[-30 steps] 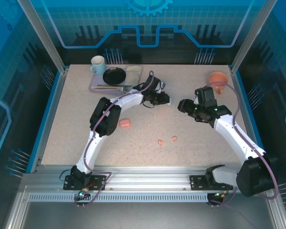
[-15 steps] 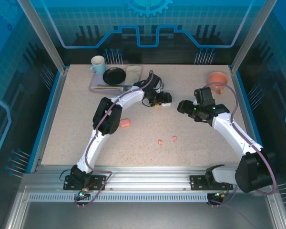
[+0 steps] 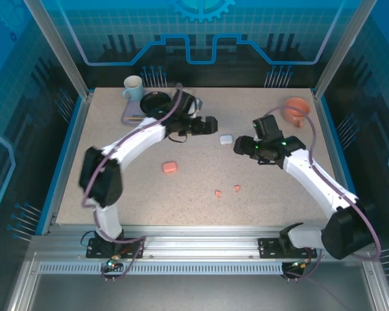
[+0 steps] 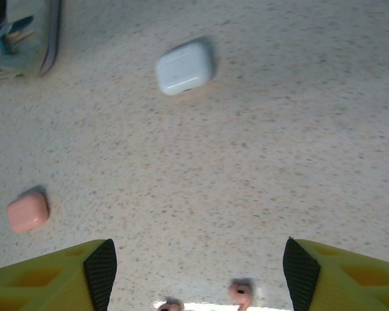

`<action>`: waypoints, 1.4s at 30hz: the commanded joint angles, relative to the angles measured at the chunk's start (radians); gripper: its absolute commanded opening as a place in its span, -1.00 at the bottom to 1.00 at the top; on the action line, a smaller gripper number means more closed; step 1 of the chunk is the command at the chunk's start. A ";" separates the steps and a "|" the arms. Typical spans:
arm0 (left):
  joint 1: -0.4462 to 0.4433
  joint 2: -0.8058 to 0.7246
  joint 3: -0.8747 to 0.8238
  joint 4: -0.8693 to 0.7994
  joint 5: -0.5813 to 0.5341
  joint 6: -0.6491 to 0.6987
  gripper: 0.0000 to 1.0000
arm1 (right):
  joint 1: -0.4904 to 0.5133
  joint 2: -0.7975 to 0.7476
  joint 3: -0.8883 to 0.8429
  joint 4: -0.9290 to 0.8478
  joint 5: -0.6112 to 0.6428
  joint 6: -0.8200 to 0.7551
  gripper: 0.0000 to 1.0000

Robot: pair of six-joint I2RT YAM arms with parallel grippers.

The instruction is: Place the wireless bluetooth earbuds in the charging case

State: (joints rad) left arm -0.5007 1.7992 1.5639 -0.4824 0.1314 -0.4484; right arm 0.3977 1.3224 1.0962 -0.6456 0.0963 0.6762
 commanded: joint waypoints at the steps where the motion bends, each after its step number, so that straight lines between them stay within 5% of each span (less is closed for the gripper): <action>1: 0.031 -0.197 -0.146 0.010 -0.267 0.002 0.98 | 0.110 0.133 0.123 -0.056 0.070 -0.010 0.45; 5: 0.098 -0.417 -0.335 0.000 -0.424 -0.059 0.98 | 0.239 0.381 0.368 -0.155 0.125 -0.010 0.46; 10: 0.236 -0.632 -0.524 0.006 -0.407 -0.157 0.98 | 0.369 0.773 0.799 -0.371 0.175 0.031 0.49; 18: 0.425 -0.776 -0.685 0.017 -0.357 -0.332 0.98 | 0.469 1.247 1.422 -0.610 0.177 0.102 0.58; 24: 0.517 -0.762 -0.692 -0.023 -0.228 -0.337 0.98 | 0.509 1.309 1.432 -0.562 0.179 0.119 0.60; 33: 0.524 -0.778 -0.725 0.005 -0.203 -0.317 0.98 | 0.545 1.330 1.394 -0.551 0.188 0.126 0.58; 42: 0.525 -0.762 -0.718 0.017 -0.136 -0.299 0.98 | 0.571 1.264 1.288 -0.484 0.167 -0.046 0.64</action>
State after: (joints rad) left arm 0.0143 1.0397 0.8516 -0.4805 -0.0498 -0.7605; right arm 0.9440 2.6106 2.4168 -1.1126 0.2844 0.7071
